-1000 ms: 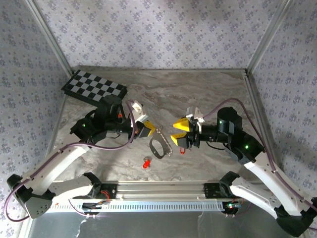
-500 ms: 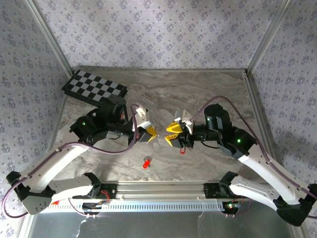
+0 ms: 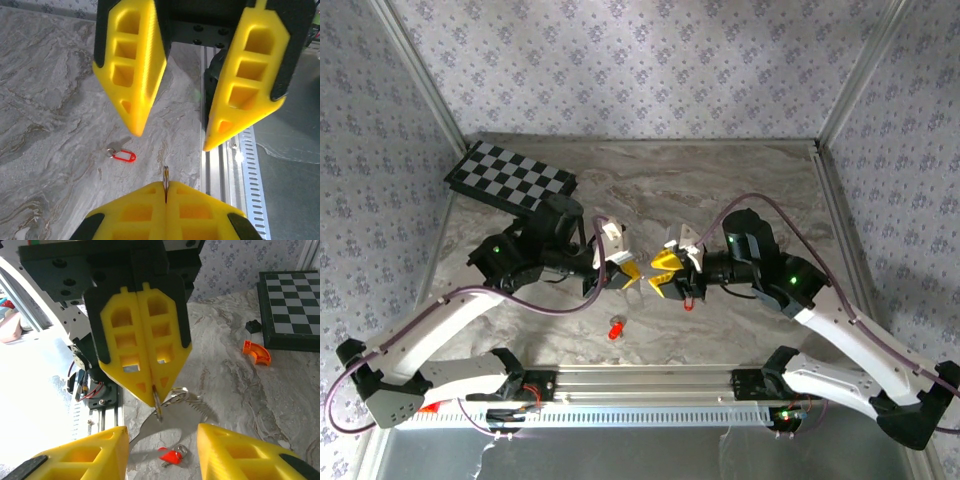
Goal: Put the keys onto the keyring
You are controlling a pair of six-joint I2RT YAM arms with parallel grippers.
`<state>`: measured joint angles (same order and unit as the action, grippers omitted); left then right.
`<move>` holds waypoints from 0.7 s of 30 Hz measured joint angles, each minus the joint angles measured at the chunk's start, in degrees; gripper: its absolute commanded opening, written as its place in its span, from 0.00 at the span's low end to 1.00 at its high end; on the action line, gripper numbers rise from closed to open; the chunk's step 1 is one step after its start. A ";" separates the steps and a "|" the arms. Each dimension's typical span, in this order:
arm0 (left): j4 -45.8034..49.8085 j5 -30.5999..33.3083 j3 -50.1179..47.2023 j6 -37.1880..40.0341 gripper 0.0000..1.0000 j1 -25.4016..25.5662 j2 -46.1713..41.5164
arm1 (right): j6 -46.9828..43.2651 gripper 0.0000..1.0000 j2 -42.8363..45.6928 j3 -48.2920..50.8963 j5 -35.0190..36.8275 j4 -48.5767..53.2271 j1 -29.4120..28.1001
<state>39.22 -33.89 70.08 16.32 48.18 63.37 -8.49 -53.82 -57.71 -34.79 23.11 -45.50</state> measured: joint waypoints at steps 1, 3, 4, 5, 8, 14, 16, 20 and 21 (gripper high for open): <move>-0.09 0.20 0.00 0.11 0.00 0.07 0.09 | 0.00 0.38 -0.02 0.00 0.02 0.00 -0.13; -0.22 0.31 0.00 0.17 0.00 0.26 0.33 | -0.15 0.35 -0.11 0.00 0.07 -0.02 -0.42; -0.26 0.33 0.00 0.17 0.00 0.37 0.42 | -0.17 0.34 -0.22 0.00 0.07 0.00 -0.48; -0.28 0.35 0.00 0.17 0.00 0.48 0.50 | -0.17 0.34 -0.35 0.00 0.07 0.00 -0.59; -0.37 0.57 0.00 0.17 0.00 0.76 0.61 | -0.20 0.33 -0.87 0.00 0.09 0.07 -0.81; -0.42 0.79 0.00 0.17 0.00 1.11 0.61 | -0.61 0.30 -1.57 0.00 0.15 0.22 -1.18; -0.42 0.94 0.00 0.17 0.00 1.11 0.70 | -0.81 0.28 -1.73 0.00 0.15 0.33 -1.22; -0.42 1.20 0.09 0.17 0.00 1.36 1.18 | -1.16 0.25 -2.25 0.00 0.52 0.35 -1.49; -0.42 1.20 0.11 0.17 0.00 1.46 1.27 | -1.29 0.24 -2.40 0.00 0.57 0.42 -1.55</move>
<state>38.81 -32.69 70.19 16.49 49.65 64.64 -9.78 -56.23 -57.71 -34.22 23.53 -47.05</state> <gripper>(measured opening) 0.050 0.255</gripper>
